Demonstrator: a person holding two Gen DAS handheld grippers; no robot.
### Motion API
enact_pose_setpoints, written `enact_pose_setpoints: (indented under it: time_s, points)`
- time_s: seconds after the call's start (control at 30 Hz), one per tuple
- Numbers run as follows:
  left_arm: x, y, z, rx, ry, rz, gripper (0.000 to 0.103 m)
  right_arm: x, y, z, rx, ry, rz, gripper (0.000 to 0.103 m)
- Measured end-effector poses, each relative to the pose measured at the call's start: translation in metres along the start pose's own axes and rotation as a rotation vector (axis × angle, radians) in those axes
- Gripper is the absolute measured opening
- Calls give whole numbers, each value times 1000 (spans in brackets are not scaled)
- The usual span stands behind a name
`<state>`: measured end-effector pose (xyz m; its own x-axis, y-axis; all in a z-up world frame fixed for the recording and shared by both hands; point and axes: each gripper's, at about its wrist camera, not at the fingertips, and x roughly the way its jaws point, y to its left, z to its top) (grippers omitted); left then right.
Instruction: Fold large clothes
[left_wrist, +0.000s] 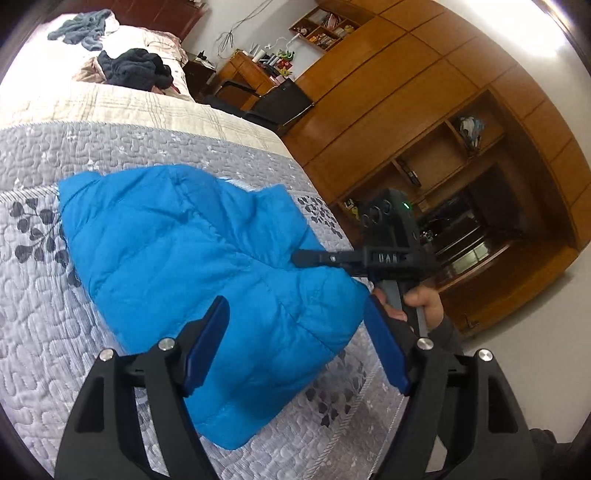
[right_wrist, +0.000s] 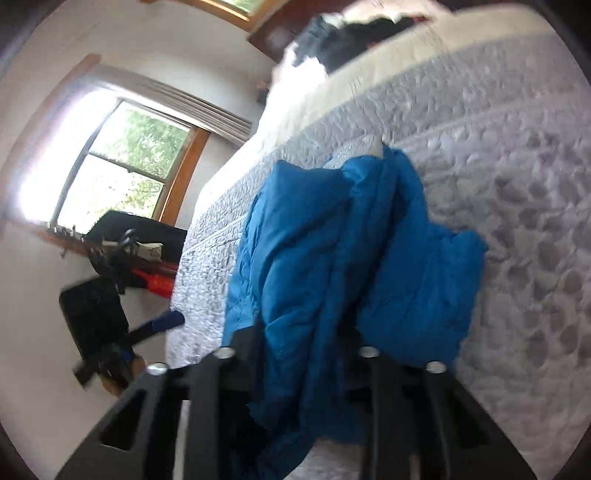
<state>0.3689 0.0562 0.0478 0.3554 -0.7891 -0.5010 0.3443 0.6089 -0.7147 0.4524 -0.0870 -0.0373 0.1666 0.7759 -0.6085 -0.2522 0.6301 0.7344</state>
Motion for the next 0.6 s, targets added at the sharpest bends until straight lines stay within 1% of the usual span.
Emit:
enact_pose_setpoints:
  time_s: [0.07, 0.17, 0.2, 0.23, 0.3, 0.33, 0.37, 0.4, 0.43, 0.47, 0.53, 0.6]
  points:
    - [5, 1, -3, 2, 3, -23, 73, -12, -14, -15, -6, -51, 11, 21]
    - [18, -2, -15, 19, 22, -79, 73, -23, -54, -42, 46, -126, 67, 21]
    - [25, -2, -19, 21, 33, -94, 73, -21, -68, -51, 63, -142, 80, 27]
    - [36, -2, -23, 24, 55, -103, 73, -19, -76, -55, 77, -145, 95, 30]
    - [56, 3, -29, 19, 98, -91, 73, -18, -84, -55, 95, -142, 138, 40]
    - [69, 7, -33, 15, 117, -78, 73, -25, -81, -50, 92, -146, 121, 43]
    - [72, 10, -34, 13, 116, -75, 73, -36, -76, -44, 83, -171, 97, 47]
    - [75, 12, -34, 8, 113, -78, 74, -45, -74, -39, 75, -197, 78, 51]
    - [76, 14, -34, -4, 107, -91, 74, -56, -67, -28, 69, -230, 63, 53]
    - [75, 15, -34, -8, 105, -97, 74, -59, -61, -17, 67, -236, 64, 57]
    - [76, 15, -34, -6, 108, -98, 75, -55, -50, 2, 55, -212, 55, 59]
    - [77, 12, -37, 3, 113, -91, 76, -35, -46, 21, 82, -149, 25, 57]
